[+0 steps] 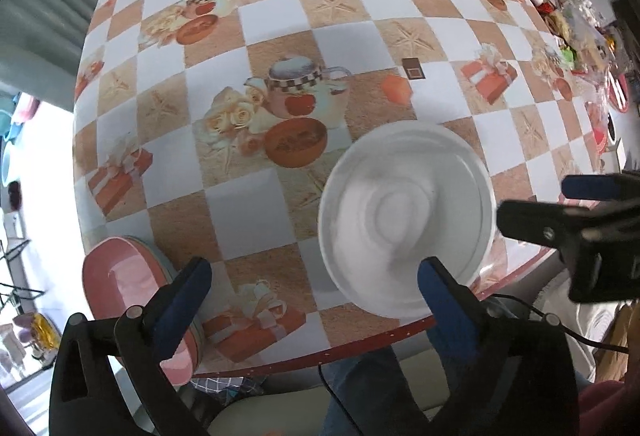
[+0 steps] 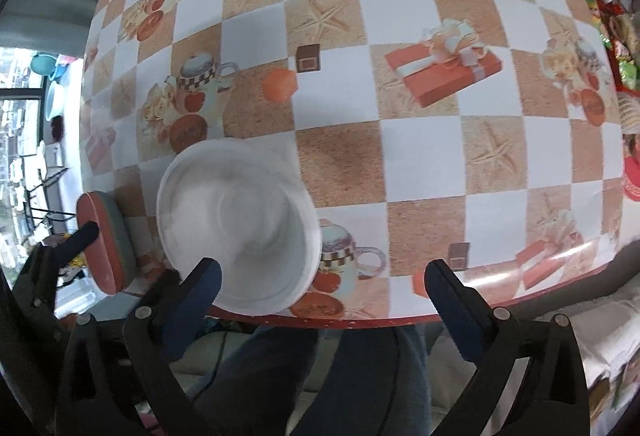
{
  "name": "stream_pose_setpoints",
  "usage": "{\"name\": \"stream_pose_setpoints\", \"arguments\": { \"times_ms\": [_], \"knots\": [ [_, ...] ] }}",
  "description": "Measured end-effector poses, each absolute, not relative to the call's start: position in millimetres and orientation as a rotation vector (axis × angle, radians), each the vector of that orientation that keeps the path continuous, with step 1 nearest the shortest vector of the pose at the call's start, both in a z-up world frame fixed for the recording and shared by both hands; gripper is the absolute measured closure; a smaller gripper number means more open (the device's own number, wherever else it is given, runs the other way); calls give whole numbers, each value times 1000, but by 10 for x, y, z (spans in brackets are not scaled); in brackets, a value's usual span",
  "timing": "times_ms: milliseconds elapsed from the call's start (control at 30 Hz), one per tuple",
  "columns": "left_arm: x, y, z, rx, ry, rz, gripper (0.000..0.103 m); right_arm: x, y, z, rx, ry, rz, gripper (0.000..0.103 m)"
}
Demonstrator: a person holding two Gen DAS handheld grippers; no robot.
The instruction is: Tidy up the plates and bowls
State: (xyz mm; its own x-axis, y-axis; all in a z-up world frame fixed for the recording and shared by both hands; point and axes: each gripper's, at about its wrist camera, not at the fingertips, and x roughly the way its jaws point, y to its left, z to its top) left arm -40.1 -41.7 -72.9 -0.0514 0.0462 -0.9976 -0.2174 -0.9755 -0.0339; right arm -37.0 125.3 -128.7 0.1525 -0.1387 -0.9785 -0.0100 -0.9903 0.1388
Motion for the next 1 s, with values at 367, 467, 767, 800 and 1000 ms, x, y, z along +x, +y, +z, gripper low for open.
{"name": "stream_pose_setpoints", "arguments": {
  "times_ms": [367,467,767,800,1000],
  "knots": [
    [-446,-526,-717,-2069,131,2143,0,-278,1305,-1249,2332,-139,-1999,1],
    [-447,-522,-720,-2071,132,2141,0,-261,1294,-1265,2339,-145,-1995,1],
    [-445,-506,-748,-2085,162,2120,0,-212,1334,-1305,2367,-191,-1983,1],
    [-446,-504,-752,-2086,166,2117,0,-208,1336,-1310,2371,-194,-1982,1],
    [-468,-481,-760,-2086,173,2115,0,-218,1352,-1333,2382,-204,-1980,1]
  ]
}}
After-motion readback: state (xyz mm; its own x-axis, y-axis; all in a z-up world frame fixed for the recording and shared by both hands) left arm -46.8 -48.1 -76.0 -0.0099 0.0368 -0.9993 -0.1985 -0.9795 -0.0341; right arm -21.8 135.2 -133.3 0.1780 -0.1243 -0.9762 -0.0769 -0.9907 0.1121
